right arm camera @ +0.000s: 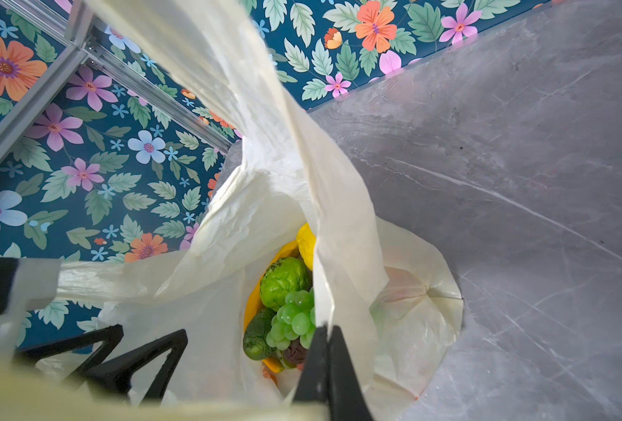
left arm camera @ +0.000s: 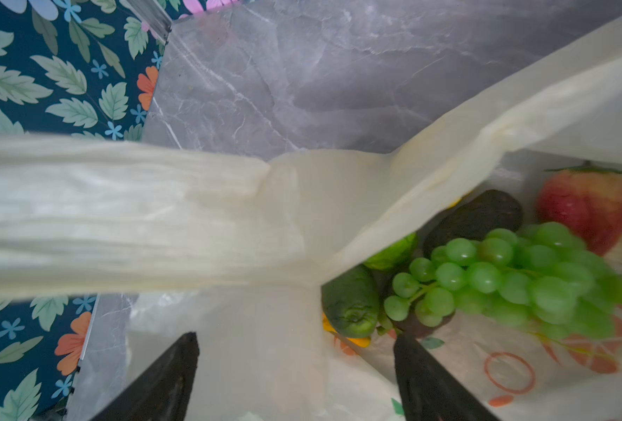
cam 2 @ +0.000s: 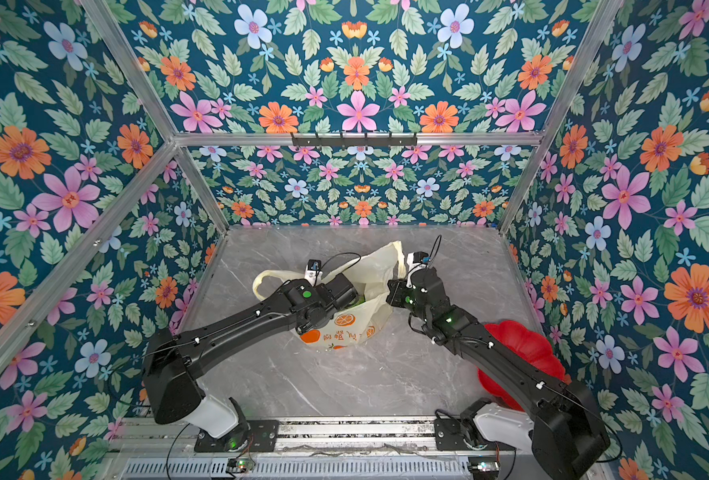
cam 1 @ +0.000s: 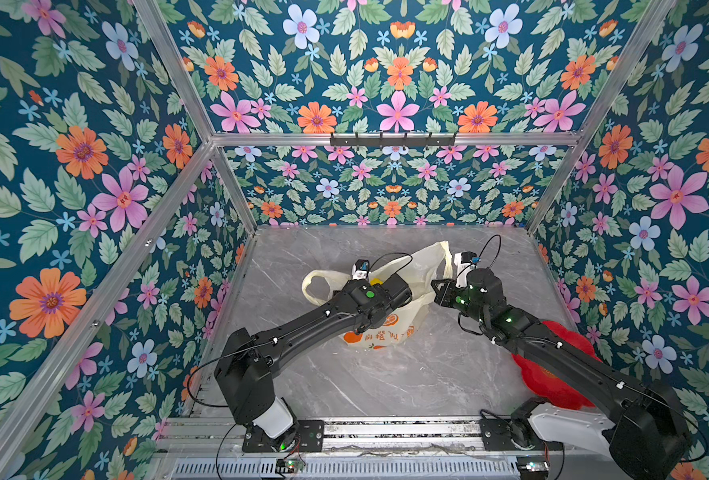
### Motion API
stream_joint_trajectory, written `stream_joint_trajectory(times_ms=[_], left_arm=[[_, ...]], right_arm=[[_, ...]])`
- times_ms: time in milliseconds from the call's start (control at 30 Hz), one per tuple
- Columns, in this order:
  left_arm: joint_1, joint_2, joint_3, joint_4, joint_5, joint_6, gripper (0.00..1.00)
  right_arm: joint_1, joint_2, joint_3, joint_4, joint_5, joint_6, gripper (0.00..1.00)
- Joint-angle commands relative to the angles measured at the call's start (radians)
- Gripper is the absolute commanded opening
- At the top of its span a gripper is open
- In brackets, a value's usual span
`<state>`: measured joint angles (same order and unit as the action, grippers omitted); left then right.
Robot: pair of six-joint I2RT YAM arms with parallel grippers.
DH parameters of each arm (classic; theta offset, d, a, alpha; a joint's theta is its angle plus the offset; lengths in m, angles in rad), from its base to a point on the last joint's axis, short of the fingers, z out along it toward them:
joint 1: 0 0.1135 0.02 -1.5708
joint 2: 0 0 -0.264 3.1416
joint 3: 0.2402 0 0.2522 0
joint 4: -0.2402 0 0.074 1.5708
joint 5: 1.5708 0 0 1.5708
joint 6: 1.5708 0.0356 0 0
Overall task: Take fruits out of the plastic bag
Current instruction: Spread open the plastic bag at the center of the table.
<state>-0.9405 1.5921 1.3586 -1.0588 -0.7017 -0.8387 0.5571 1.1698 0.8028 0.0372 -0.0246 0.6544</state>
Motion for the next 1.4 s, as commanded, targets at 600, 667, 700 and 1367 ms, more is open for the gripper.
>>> stream_joint_trajectory(times_ms=[600,667,700,1367], left_arm=[[0.226,-0.115,-0.329,0.404,0.204,0.044,0.87],[0.253,-0.128,-0.365,0.443,0.23,0.054,0.85],[0.265,-0.13,-0.378,0.459,0.244,0.06,0.84],[0.365,-0.239,-0.567,0.868,0.529,0.122,0.09]], right_arm=[[0.001,0.004,-0.002,0.002,-0.017,-0.009,0.0],[0.001,0.009,-0.005,0.006,-0.021,-0.005,0.0],[0.002,0.012,-0.002,0.007,-0.024,-0.003,0.0],[-0.113,0.001,-0.017,-0.038,-0.058,0.088,0.0]])
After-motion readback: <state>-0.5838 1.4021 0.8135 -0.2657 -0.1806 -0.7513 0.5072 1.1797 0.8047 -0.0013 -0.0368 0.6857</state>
